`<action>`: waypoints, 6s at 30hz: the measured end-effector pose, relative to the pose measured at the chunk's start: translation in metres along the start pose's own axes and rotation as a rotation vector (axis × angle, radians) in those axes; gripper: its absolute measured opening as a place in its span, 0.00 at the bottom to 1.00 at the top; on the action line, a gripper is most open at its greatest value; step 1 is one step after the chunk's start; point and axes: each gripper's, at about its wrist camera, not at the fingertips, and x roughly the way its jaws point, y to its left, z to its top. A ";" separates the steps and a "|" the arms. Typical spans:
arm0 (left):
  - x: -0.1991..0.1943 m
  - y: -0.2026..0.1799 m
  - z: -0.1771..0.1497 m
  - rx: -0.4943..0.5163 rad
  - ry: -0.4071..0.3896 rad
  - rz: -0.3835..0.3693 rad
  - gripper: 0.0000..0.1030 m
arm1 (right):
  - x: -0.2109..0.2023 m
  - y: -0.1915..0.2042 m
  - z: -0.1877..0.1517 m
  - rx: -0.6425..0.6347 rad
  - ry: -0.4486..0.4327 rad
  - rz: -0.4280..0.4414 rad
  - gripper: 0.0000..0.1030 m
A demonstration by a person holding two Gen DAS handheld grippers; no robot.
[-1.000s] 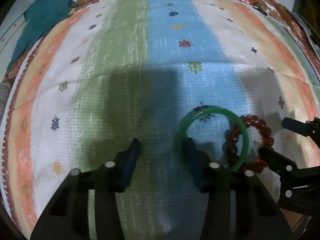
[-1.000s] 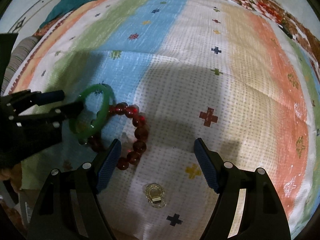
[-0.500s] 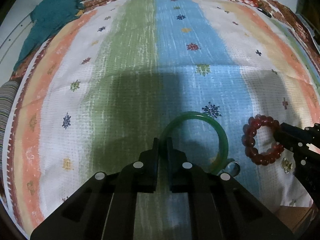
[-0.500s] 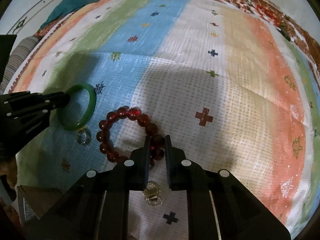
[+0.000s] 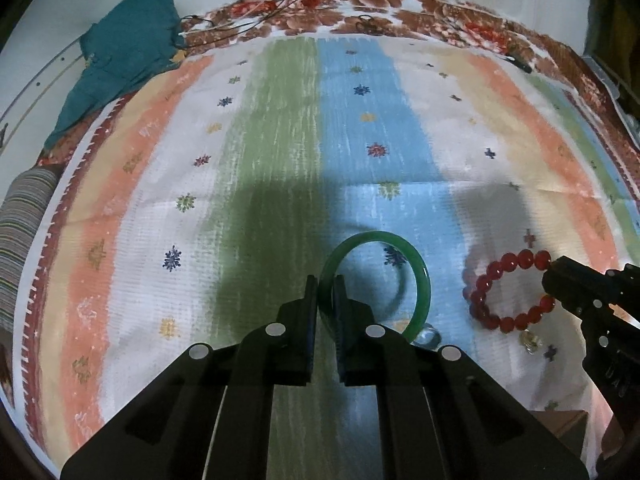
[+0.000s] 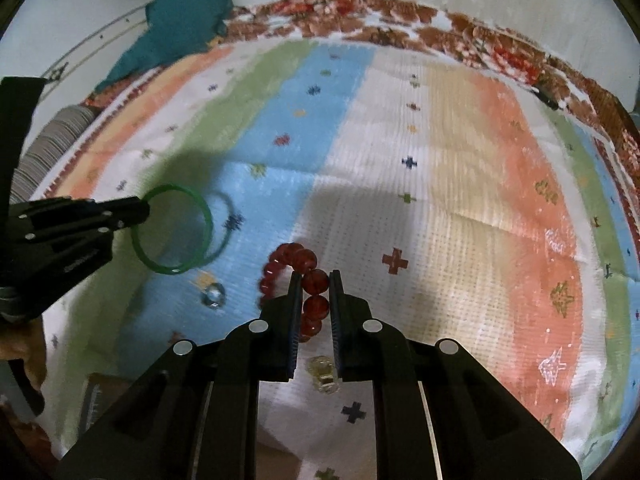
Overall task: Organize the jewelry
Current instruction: 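Lift both held bracelets and carry them back over the silver tin, then open both tools to drop the bracelets into the silver tin, then move both open tools forward to the two small rings on the cloth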
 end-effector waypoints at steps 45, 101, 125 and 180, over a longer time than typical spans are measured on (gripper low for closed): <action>-0.122 -0.021 -0.032 0.035 -0.215 -0.082 0.08 | -0.113 0.024 -0.024 -0.023 -0.264 -0.004 0.14; -0.173 -0.046 -0.110 0.102 -0.220 -0.131 0.09 | -0.164 0.042 -0.097 0.003 -0.240 0.065 0.14; -0.155 -0.007 -0.098 -0.080 -0.140 -0.164 0.53 | -0.137 0.004 -0.082 0.116 -0.111 0.053 0.57; -0.006 -0.024 -0.023 -0.041 0.151 -0.152 0.63 | -0.010 -0.014 -0.033 0.064 0.194 0.002 0.67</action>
